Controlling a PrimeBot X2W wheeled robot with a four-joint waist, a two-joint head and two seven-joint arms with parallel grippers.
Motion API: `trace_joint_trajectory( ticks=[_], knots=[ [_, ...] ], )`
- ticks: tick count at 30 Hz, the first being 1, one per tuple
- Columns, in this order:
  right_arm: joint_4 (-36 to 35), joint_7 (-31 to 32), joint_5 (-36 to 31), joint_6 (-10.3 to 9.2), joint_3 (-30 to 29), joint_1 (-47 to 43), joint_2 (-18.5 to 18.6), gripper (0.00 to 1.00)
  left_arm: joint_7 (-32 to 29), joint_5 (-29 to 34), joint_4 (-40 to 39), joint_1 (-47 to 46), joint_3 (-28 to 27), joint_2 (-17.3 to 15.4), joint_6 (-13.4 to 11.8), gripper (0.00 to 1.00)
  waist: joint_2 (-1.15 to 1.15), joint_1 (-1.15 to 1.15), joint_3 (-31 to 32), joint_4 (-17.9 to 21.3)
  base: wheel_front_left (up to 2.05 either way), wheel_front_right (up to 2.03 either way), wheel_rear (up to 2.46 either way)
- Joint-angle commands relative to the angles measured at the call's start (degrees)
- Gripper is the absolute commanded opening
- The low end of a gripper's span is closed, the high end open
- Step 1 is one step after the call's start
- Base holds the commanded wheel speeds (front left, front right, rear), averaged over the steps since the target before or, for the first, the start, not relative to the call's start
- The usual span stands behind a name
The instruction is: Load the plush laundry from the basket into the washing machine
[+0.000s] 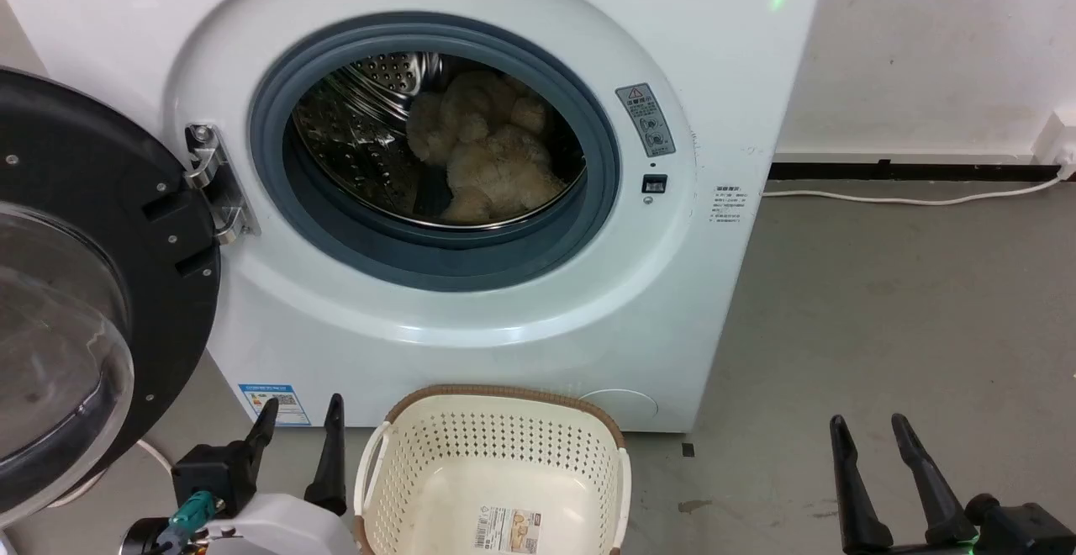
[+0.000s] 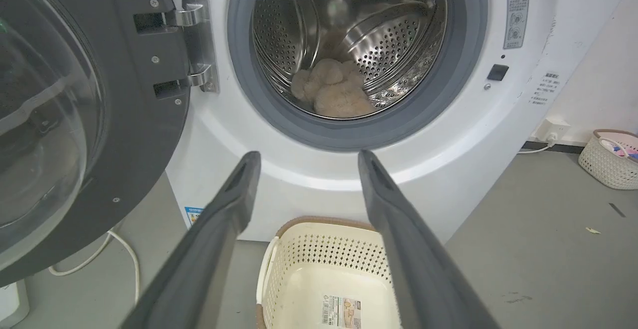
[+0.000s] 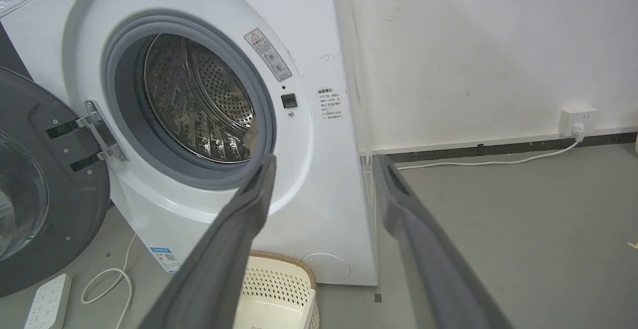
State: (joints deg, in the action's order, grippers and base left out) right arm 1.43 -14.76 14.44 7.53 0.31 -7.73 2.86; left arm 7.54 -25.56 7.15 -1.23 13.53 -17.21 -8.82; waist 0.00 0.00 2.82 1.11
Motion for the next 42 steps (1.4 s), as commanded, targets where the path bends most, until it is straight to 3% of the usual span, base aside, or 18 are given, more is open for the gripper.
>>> trace_joint_trajectory(
  ticks=[1,8,21,22,42],
  knots=[
    [0.5,-0.2,-0.4,-0.04,0.0,-0.7,0.0,1.00,-0.1,0.5,-0.3,0.8,0.2,-0.3,0.3,1.00,0.00,0.00,0.1,0.0,0.00,0.00,0.00],
    [1.3,-0.2,-0.3,-0.04,-0.1,-0.8,0.0,1.00,1.5,2.7,-0.9,1.0,1.3,-1.2,-0.3,1.00,0.00,0.00,0.6,-0.3,0.00,0.00,0.00],
    [1.3,-0.2,-0.1,-0.04,0.1,-0.8,0.0,1.00,2.8,1.2,-0.5,0.4,1.4,0.0,-0.5,1.00,0.00,0.00,0.7,-0.9,0.00,0.00,0.00],
    [1.3,0.0,-0.1,0.00,0.0,-0.1,0.0,0.00,2.4,1.3,-0.6,0.2,1.2,0.0,-0.2,0.00,0.00,0.00,0.8,-0.9,0.00,0.00,0.00],
    [1.0,2.0,-2.0,-0.01,-0.1,0.9,0.0,0.00,0.9,4.5,-1.4,0.3,-0.8,1.9,1.0,0.00,0.00,0.00,0.3,-0.9,0.00,0.00,0.00]
  ],
)
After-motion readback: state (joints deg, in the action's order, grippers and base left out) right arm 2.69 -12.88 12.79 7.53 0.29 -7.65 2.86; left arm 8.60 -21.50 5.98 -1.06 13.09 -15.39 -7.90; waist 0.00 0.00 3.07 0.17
